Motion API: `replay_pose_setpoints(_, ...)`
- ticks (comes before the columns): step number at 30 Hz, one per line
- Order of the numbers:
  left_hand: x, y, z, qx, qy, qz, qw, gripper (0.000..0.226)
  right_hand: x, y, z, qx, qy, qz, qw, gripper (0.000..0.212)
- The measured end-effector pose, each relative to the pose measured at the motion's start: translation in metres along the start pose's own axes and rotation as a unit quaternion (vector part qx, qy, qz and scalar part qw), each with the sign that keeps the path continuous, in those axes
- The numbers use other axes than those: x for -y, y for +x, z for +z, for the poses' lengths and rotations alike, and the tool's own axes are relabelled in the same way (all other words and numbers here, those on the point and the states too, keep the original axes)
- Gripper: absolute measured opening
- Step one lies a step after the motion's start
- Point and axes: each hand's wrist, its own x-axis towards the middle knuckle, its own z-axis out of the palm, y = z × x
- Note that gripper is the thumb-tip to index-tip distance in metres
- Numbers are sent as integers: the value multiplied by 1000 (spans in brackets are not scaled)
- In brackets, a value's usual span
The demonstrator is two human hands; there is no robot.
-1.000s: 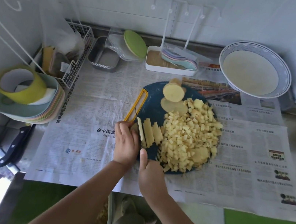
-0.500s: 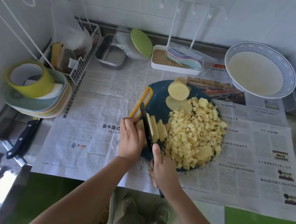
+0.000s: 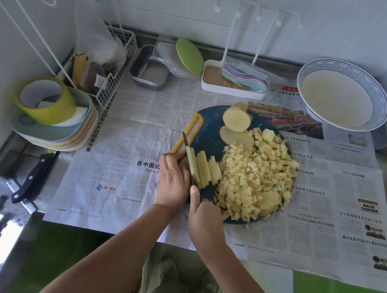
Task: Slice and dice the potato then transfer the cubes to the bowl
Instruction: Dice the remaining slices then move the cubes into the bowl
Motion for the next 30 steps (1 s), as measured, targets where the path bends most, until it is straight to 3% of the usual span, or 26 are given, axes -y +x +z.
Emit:
replay_pose_setpoints(1, -1, 0, 0, -1, 1, 6, 1000, 29, -2, 6, 6, 18, 28, 0, 999, 63)
replay_pose_setpoints(3, -1, 1, 1, -4, 1, 14, 1000, 28, -2, 17, 4, 127, 130, 28, 983, 64)
replay_pose_setpoints(12, -2, 0, -1, 7, -8, 8, 1000, 20, -10, 32, -29, 181, 338, 104, 918, 66)
replay_pose_setpoints(18, 0, 0, -3, -4, -41, -9, 999, 34, -15, 16, -31, 202, 334, 92, 916, 65)
replay_pose_setpoints(25, 4, 0, 0, -1, -8, -40, 999, 35, -16, 2, -17, 202, 274, 56, 939, 67)
replay_pose_setpoints(30, 4, 1, -1, -1, -1, -33, 999, 39, -17, 5, -21, 207, 281, 58, 935, 67)
